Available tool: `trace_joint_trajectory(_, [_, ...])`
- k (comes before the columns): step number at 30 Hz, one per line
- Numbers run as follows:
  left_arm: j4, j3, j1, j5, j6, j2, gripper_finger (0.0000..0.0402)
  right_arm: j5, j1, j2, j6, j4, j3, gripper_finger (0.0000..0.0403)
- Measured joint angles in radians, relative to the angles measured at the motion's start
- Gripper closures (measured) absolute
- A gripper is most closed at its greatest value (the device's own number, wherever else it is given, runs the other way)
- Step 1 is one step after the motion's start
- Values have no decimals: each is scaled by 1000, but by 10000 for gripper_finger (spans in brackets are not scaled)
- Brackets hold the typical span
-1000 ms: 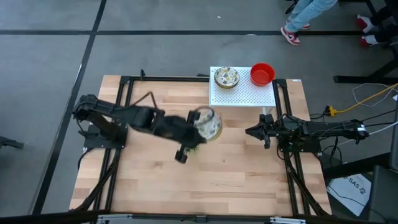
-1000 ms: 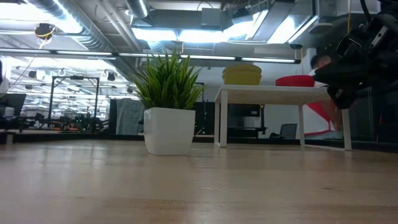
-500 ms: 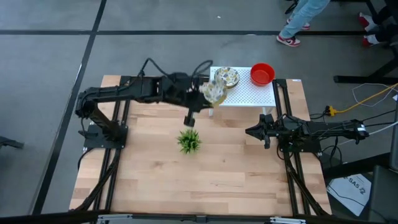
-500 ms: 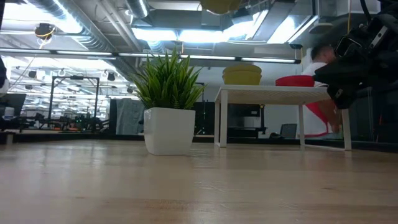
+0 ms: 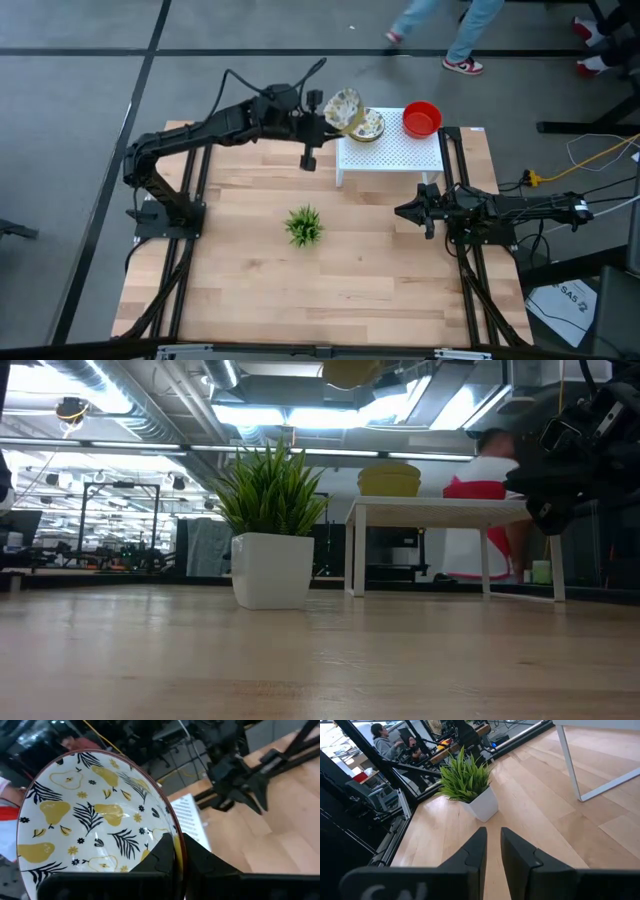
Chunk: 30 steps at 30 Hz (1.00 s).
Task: Pick & Place Mini bowls
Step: Stack the white bowl on the white bowl on the shelf
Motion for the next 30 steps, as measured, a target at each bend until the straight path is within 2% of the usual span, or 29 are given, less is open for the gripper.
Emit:
trace_joint_trajectory(10, [84,0,37,0,-5,8,393,0,0,0,0,0,0,347])
trace_joint_trajectory(21, [108,2,91,67,-38,51,393,0,0,0,0,0,0,347])
trace_joint_trajectory(24, [56,59,102,89,-37,104,393,0,0,0,0,0,0,347])
trace_joint_trajectory(30, [-60,247,116,118,-23,249,393,0,0,0,0,0,0,347])
